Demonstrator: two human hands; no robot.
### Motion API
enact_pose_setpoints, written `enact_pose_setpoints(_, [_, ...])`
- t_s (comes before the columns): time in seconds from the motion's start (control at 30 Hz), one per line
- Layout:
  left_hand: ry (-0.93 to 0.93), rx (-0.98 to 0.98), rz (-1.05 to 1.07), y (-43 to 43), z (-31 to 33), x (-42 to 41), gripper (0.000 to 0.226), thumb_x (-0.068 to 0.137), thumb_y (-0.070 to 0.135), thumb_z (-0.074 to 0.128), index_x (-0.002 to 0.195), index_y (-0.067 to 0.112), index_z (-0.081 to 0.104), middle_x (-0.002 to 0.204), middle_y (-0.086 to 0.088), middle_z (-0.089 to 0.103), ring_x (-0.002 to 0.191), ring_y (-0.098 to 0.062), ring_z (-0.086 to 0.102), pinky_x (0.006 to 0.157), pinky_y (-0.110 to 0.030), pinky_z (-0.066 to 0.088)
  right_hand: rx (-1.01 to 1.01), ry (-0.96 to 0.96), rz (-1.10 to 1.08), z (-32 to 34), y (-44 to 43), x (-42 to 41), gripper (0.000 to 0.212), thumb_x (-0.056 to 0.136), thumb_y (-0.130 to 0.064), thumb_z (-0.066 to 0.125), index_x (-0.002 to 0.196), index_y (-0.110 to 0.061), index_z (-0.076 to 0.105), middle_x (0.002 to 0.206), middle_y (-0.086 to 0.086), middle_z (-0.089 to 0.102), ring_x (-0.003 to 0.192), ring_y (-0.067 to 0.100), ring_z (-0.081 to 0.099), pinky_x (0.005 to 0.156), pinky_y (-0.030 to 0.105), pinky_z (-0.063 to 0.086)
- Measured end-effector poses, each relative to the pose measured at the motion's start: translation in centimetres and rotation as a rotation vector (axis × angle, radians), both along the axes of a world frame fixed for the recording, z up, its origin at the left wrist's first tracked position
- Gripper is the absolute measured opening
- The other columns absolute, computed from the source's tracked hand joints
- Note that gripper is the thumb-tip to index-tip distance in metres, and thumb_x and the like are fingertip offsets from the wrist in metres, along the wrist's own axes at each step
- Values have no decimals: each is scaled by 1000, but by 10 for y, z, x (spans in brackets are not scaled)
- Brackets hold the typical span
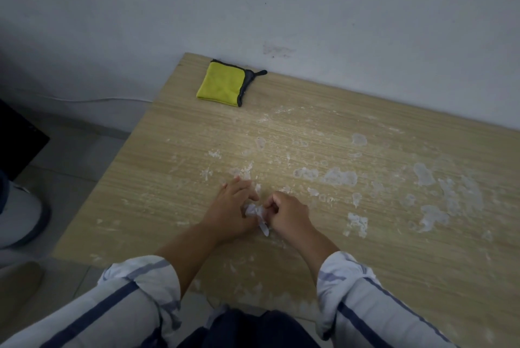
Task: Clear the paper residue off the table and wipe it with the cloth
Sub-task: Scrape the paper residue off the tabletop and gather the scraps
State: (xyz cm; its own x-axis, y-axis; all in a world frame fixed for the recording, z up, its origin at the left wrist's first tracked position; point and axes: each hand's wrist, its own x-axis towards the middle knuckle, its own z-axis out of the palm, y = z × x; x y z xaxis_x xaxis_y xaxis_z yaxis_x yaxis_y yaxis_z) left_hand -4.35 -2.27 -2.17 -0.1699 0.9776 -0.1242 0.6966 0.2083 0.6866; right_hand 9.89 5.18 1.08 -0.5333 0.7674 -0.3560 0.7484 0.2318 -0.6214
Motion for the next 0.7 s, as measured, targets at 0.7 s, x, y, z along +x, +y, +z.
enact_pose_setpoints(0.7, [84,6,-31,2,-4,8,44,80,37,66,118,22,51,149,-1,32,146,-19,6,119,-40,5,99,-76,-32,-13,-4,-1,43,84,-23,59,125,-25,47,124,0,53,116,21,48,97,40,32])
